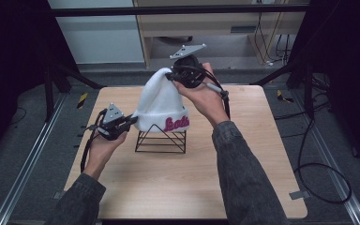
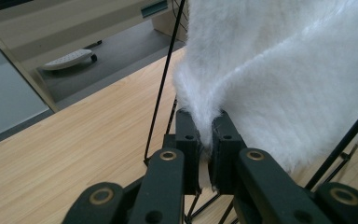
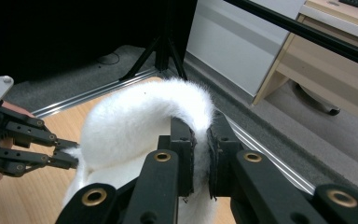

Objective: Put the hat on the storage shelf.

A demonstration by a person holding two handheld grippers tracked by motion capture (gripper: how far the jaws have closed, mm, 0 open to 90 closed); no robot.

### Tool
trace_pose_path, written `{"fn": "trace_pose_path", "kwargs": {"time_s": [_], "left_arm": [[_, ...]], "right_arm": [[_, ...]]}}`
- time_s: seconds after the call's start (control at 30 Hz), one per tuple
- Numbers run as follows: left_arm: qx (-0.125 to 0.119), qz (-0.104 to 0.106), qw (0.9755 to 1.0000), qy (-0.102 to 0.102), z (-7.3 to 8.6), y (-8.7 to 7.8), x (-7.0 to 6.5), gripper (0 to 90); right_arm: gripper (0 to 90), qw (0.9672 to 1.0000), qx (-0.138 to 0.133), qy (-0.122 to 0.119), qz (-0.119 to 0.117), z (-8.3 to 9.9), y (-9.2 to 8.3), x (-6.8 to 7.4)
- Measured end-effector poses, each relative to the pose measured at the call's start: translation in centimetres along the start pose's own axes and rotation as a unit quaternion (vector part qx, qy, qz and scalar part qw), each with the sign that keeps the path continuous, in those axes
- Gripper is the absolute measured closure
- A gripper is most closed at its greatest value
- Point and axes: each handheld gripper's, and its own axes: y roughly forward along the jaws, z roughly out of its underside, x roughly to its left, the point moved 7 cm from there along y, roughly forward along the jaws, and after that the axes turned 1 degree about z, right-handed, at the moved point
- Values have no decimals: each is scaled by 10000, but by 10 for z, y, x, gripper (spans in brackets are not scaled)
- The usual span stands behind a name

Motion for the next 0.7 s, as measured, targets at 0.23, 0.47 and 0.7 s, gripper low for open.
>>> {"fn": "trace_pose_path", "kwargs": {"time_s": [0.23, 0.47, 0.7], "left_arm": [[123, -117, 9999, -12, 8, 8, 4, 838], [230, -94, 9995, 183, 24, 0, 2, 838], [503, 57, 9984, 257, 40, -1, -3, 838]], "right_arm": [[832, 9999, 9, -137, -72, 5, 5, 6], [831, 9996, 183, -197, -98, 22, 1, 19], [828, 9987, 461, -174, -129, 51, 1, 34]]}}
